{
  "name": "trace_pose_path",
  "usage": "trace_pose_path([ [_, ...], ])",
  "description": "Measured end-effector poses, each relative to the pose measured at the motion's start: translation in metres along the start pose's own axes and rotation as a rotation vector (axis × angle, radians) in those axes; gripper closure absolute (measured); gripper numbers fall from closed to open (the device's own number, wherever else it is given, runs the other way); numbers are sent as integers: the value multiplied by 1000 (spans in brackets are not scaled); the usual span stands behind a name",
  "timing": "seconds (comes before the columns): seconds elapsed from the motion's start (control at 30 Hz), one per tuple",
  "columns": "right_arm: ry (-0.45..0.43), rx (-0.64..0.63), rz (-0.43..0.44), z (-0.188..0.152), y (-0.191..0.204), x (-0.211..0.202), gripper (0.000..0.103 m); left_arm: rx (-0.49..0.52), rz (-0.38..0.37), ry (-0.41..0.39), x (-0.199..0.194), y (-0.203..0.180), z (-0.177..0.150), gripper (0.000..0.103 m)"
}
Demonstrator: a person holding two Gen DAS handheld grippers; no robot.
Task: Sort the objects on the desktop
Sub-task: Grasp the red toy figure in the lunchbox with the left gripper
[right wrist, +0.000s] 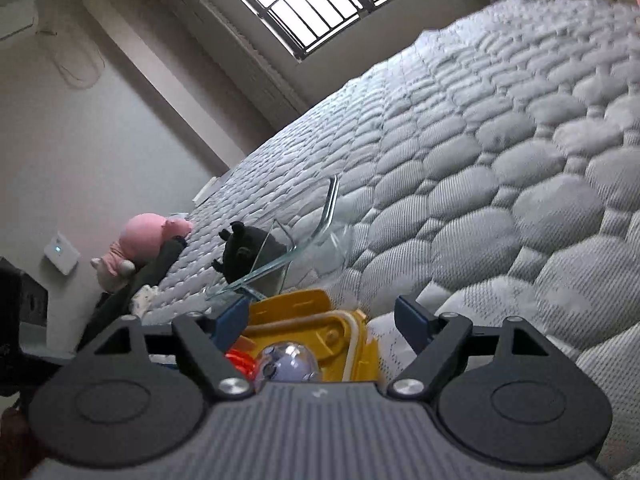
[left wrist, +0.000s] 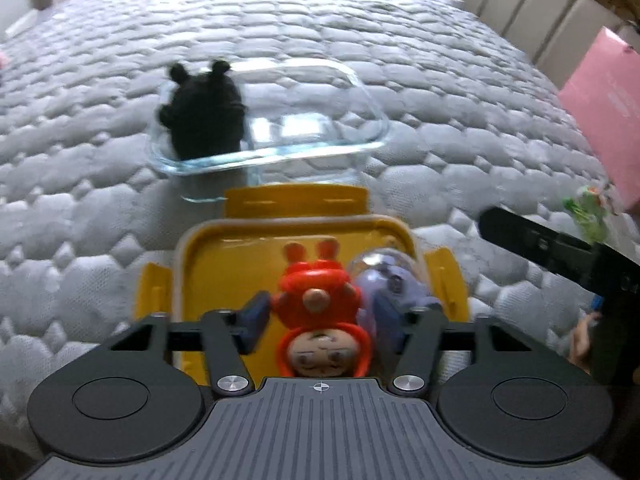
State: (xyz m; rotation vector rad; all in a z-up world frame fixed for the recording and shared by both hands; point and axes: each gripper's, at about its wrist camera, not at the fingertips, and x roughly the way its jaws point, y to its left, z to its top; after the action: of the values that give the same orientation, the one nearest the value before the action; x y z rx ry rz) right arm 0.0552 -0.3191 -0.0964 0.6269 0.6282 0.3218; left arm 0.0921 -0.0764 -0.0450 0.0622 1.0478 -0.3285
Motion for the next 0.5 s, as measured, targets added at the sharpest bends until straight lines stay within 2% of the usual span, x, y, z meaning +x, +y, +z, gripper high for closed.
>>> trace_pose_path([
  [0.13, 13, 33, 6, -3, -5, 3, 20, -9, -9, 2, -3, 3, 1, 49],
  [0.33, 8, 54, 9, -6, -9, 5, 17, 27, 10, -52, -18, -5, 8, 49],
  [0.5, -2, 87, 23, -9, -16, 3, 16, 3, -8, -72, -29, -2, 24, 49],
])
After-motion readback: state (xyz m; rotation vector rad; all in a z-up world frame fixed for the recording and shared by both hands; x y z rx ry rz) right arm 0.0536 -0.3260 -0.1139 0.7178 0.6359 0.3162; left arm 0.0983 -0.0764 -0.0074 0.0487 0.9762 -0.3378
